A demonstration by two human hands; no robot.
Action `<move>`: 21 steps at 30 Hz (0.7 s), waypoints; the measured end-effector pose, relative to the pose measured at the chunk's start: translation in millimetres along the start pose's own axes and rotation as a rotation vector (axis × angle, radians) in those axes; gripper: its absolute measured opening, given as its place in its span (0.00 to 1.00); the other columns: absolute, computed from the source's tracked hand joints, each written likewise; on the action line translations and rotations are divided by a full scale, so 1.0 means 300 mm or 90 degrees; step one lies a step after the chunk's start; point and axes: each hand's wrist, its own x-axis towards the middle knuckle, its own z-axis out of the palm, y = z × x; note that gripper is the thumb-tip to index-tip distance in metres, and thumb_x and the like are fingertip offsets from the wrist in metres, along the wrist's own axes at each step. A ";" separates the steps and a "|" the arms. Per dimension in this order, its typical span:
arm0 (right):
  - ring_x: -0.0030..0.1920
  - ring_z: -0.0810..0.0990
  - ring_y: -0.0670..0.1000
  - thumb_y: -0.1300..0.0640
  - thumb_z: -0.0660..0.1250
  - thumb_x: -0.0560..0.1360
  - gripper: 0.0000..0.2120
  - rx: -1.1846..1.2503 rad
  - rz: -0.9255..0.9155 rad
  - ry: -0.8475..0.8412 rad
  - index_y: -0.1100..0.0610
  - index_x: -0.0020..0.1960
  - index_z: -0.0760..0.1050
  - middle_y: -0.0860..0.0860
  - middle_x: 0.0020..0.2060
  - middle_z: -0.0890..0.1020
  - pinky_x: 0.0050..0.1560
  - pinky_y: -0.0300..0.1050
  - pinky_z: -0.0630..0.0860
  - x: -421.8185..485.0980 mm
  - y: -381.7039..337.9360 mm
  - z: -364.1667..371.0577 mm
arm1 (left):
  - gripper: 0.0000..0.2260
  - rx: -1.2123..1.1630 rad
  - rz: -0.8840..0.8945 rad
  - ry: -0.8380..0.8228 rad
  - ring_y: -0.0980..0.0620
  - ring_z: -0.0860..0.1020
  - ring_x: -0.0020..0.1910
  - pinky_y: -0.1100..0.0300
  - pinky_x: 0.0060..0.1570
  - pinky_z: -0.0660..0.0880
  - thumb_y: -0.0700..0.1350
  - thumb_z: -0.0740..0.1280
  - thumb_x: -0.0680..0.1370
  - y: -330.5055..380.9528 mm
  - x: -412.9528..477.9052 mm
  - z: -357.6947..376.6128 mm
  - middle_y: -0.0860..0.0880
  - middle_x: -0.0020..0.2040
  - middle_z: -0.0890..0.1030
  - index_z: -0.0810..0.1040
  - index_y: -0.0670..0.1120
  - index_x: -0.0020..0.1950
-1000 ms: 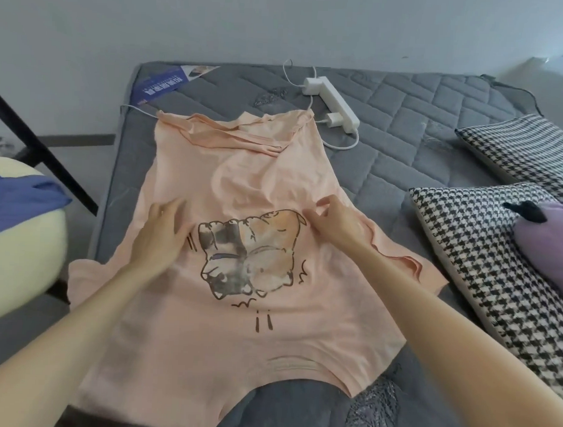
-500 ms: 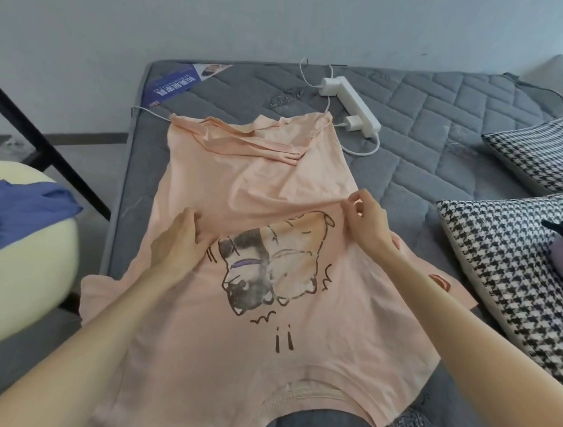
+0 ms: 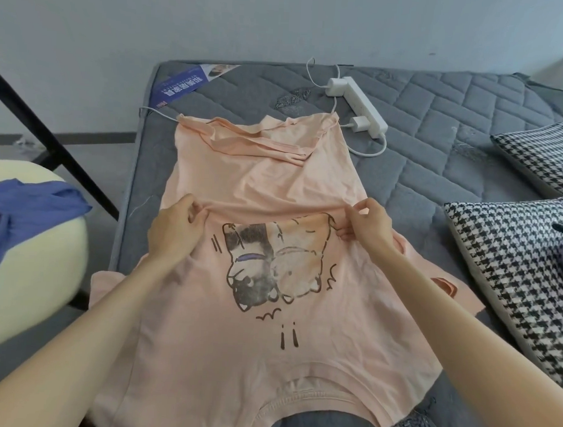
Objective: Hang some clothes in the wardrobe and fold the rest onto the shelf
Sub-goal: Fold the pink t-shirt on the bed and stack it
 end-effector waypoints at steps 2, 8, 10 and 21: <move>0.33 0.84 0.51 0.56 0.61 0.79 0.08 0.001 0.009 0.031 0.61 0.52 0.71 0.53 0.32 0.84 0.43 0.50 0.82 -0.014 0.013 0.012 | 0.05 -0.026 -0.007 0.000 0.46 0.79 0.36 0.53 0.36 0.73 0.50 0.60 0.80 0.008 -0.009 0.018 0.50 0.34 0.81 0.72 0.51 0.46; 0.47 0.78 0.43 0.55 0.58 0.81 0.05 -0.039 -0.220 0.081 0.51 0.56 0.68 0.45 0.46 0.80 0.49 0.40 0.73 -0.229 0.080 0.094 | 0.10 -0.151 0.008 0.102 0.50 0.76 0.53 0.57 0.46 0.72 0.40 0.58 0.81 0.120 -0.191 0.082 0.51 0.54 0.78 0.70 0.47 0.61; 0.57 0.76 0.45 0.58 0.57 0.81 0.11 -0.115 -0.318 -0.017 0.53 0.63 0.69 0.47 0.56 0.78 0.59 0.41 0.71 -0.335 0.145 0.146 | 0.12 -0.145 0.109 0.095 0.50 0.73 0.58 0.56 0.53 0.73 0.37 0.58 0.80 0.182 -0.306 0.116 0.48 0.59 0.75 0.71 0.43 0.63; 0.78 0.48 0.46 0.40 0.42 0.82 0.26 -0.670 -0.492 -0.157 0.45 0.79 0.50 0.43 0.78 0.52 0.75 0.58 0.43 -0.337 0.398 0.011 | 0.24 0.203 0.172 -0.103 0.52 0.43 0.77 0.51 0.75 0.40 0.59 0.39 0.80 0.015 -0.446 0.212 0.55 0.78 0.45 0.47 0.59 0.77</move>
